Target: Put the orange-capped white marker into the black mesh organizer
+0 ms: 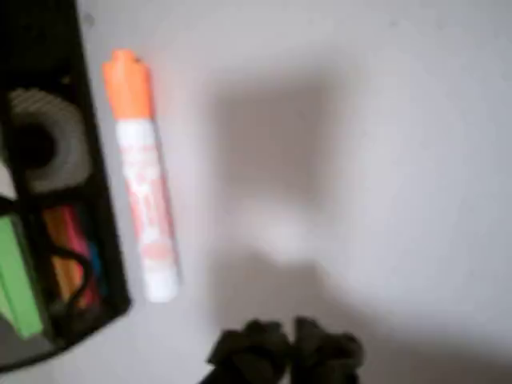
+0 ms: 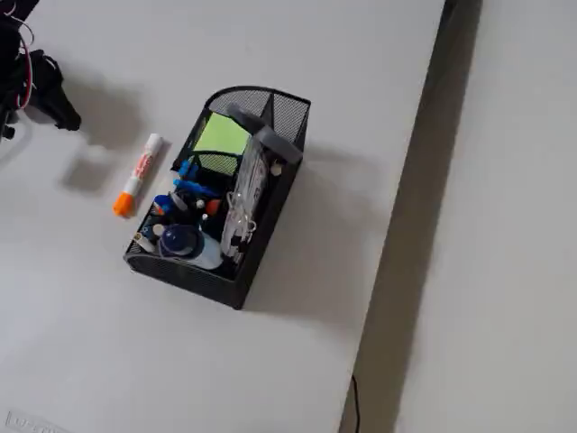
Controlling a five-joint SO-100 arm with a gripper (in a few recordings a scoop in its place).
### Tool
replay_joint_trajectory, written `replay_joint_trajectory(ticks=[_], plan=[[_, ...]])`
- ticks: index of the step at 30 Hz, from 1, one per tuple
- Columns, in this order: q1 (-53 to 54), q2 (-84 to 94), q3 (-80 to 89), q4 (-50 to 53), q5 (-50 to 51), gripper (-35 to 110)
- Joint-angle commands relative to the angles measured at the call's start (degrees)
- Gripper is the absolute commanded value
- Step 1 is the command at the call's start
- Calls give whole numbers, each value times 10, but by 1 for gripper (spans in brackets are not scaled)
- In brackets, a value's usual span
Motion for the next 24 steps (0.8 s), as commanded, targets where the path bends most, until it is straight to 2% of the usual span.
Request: replay_joint_trajectory(ticks=[1,8,11,15,17,19,24], plan=[[-7,5,-3,4,-11,0],[-10,5,-3,4,-14,1],[-18,5,10,-45,-19,1],[27,5,-8,-99,-156,3],[62,2,-50,-102,-162,8],[47,-79,-110,-107,-143,15],[33,-429,-314,-136,-94,18]])
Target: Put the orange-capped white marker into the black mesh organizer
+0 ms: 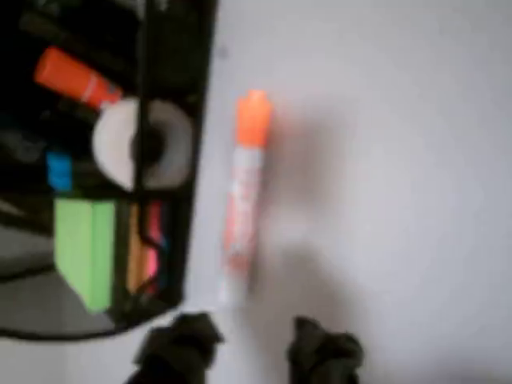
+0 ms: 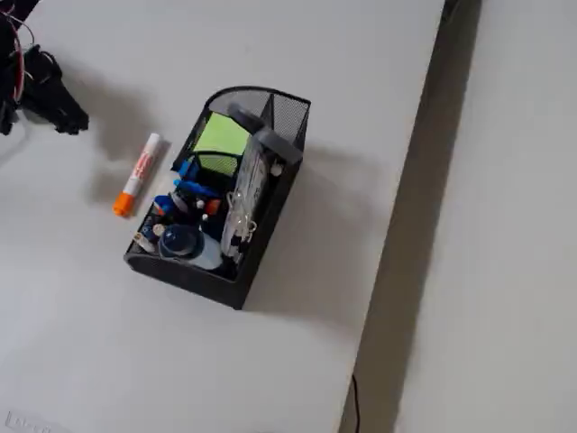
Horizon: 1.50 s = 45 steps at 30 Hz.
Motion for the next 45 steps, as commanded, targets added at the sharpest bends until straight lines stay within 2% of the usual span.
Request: replay_joint_trajectory(ticks=[1,9,20,27,32,35,40,45], plan=[[1,-288,-211,-20,33,18],[-9,-637,-434,18,98,19],[-23,-830,-544,12,118,19],[-26,-875,-562,-2,116,18],[-25,-894,-565,-4,113,2],[-25,-887,-566,5,105,0],[-27,-809,-566,42,48,0],[-38,-654,-566,87,-33,0]])
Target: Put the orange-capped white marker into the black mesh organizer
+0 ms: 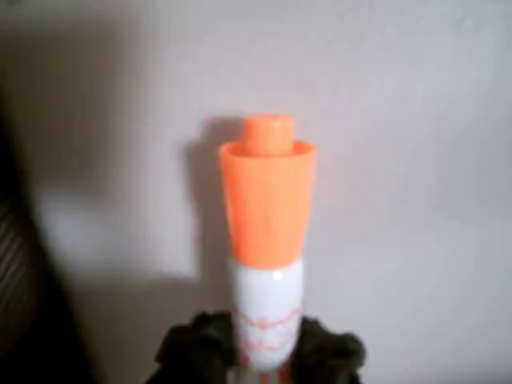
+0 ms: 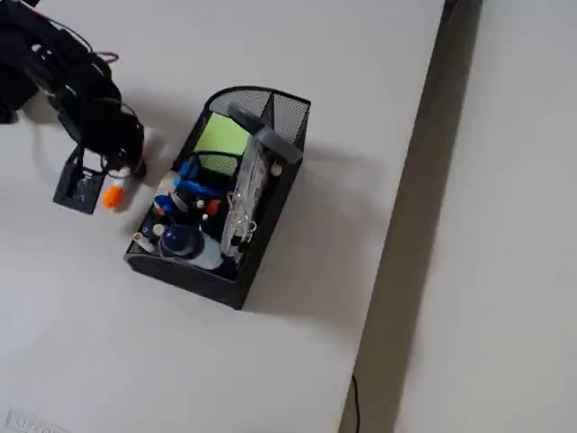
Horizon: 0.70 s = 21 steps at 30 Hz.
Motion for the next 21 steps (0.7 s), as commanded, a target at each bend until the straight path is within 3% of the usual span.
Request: replay_joint_trajectory(ticks=[1,5,8,21], plan=[[-15,191,-21,40,-75,0],[-37,330,-21,47,-150,0],[-37,402,-20,-8,-195,0],[41,307,34,-479,-442,0]])
